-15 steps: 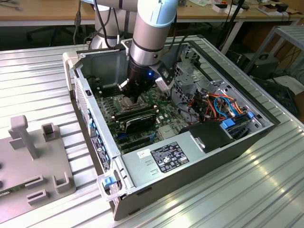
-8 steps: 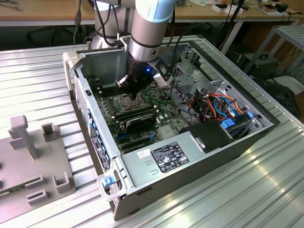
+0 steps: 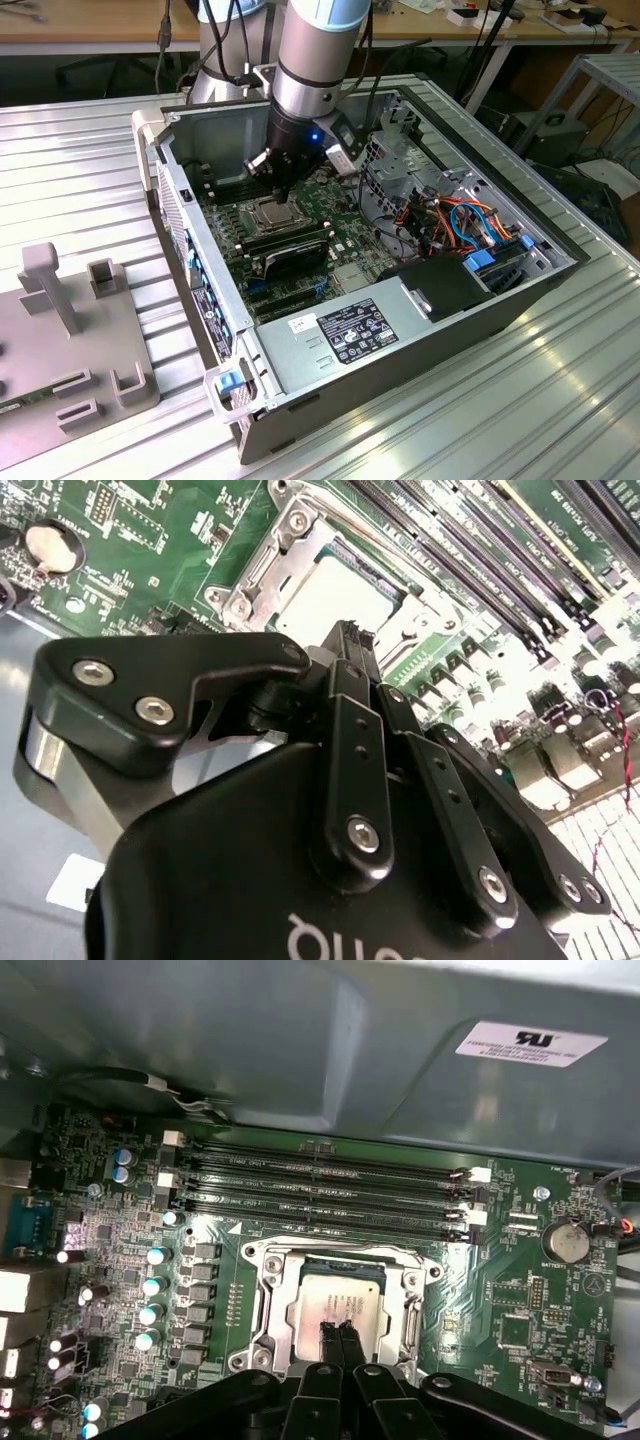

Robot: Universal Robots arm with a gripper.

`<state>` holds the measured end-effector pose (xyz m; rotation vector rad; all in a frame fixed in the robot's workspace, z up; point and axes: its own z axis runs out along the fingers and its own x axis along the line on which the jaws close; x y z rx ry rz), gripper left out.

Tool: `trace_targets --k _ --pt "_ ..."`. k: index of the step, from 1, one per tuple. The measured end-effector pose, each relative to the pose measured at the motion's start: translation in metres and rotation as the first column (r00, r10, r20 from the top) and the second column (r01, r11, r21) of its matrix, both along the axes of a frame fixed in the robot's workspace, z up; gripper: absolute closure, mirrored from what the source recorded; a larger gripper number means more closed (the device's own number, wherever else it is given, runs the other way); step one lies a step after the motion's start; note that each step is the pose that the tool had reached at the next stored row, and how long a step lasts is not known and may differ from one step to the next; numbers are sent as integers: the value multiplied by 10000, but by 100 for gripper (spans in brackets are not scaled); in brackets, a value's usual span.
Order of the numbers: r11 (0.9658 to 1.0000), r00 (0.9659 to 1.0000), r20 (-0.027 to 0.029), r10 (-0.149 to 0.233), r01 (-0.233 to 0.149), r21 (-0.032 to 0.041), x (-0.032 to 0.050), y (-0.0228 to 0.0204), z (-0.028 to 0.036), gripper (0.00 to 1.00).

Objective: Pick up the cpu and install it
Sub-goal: 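Install the second cpu locking lever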

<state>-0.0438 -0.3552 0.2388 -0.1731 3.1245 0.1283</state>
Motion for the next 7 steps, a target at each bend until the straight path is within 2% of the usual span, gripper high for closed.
trace_targets --k 7 --pt "10000 10000 1 0 0 1 0 0 17 89"
